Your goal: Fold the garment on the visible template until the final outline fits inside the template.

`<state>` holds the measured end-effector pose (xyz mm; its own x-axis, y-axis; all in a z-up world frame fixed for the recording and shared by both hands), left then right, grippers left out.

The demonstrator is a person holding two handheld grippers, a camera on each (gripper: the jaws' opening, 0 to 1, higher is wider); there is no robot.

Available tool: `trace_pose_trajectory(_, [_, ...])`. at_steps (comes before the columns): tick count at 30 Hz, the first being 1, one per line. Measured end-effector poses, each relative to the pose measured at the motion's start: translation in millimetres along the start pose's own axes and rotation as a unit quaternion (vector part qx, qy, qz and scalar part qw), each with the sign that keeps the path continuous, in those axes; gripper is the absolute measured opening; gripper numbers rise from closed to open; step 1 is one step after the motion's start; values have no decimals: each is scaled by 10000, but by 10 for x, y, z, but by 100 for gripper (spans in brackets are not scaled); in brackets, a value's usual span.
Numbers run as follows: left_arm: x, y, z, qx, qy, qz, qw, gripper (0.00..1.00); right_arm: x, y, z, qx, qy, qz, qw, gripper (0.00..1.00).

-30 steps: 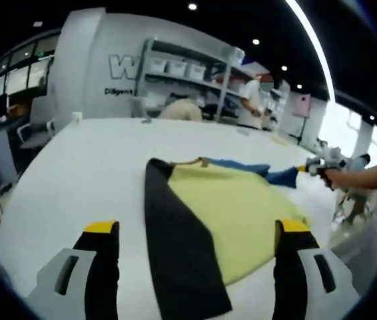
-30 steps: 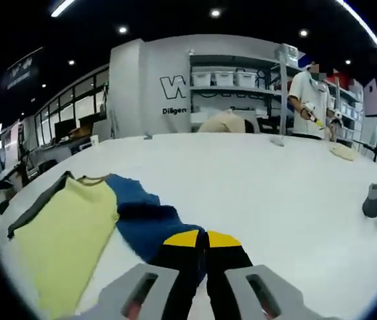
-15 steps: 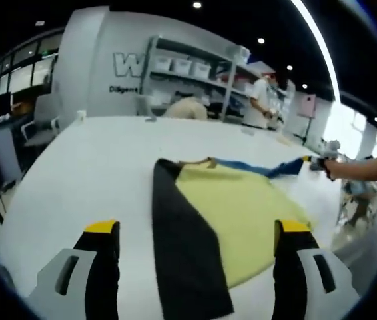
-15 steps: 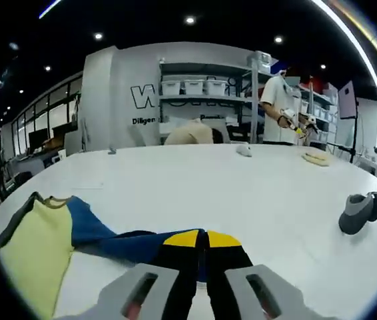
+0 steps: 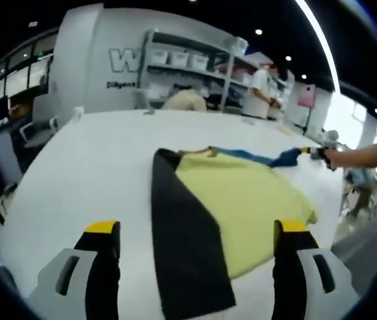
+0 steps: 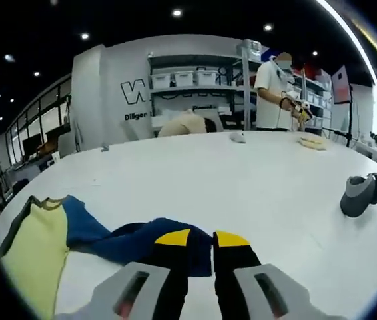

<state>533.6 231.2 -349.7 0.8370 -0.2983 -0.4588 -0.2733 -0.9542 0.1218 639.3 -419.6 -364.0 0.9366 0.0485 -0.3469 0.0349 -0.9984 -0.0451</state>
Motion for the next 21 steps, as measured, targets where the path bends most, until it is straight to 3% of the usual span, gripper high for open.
trace_pose_trajectory(6, [24,25,10,12,-28,-12,10000,94,86,30,31,-34,-144,-17,9999,18])
trace_pose_trajectory(8, [33,38,39,75,-98,-17,9999,93,86,74,127,178,-304,51,9994,20])
trace_pose_trajectory(10, [31,51,81,145,-154,-17,9998,92,107,106,206,437,-227,23,9988,22])
trace_pose_trajectory(13, [26,52,123,226,-222,-14,9995,87,75,83,253,466,-193,59,9987,25])
trace_pose_trajectory(16, [11,78,213,498,-361,-48,9981,83,-90,-2,324,471,-184,-63,9987,29])
trace_pose_trajectory(21, [6,59,366,866,-564,-52,9946,73,-256,-117,391,481,-154,-192,9985,28])
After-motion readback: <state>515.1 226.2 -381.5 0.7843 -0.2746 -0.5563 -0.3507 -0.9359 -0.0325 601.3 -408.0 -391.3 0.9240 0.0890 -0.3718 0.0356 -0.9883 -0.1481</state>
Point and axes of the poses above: the point that each gripper's makers call its tool centre point, and the gripper's own axes: x roughly forward along the fingers, y roughly to its right, z roughly out of its underside, the point moved 7 cm from there along -x, roughly backward along the fingers, and after that the axes turned 10 degrees about -z, right-handed, at the moved point
